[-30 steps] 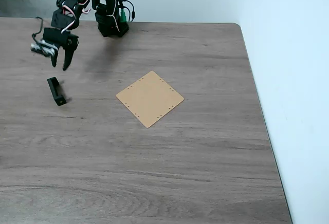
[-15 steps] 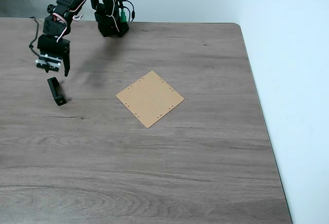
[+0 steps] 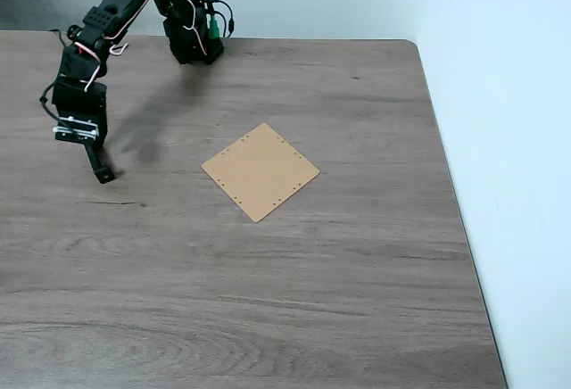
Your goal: Grasp a black block and then place it on the board.
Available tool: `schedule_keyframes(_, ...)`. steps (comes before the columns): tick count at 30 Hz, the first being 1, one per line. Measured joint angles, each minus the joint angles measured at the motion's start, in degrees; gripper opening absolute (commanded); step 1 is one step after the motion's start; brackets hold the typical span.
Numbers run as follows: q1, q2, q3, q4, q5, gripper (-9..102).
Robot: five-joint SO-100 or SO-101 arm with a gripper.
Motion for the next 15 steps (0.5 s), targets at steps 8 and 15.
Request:
schedule_keyframes(8,0.44,-4.66,-3.60,0.00,-0.53,25)
schedule_keyframes(15,0.44,-7.21,-5.19,0.00,-1.41,24)
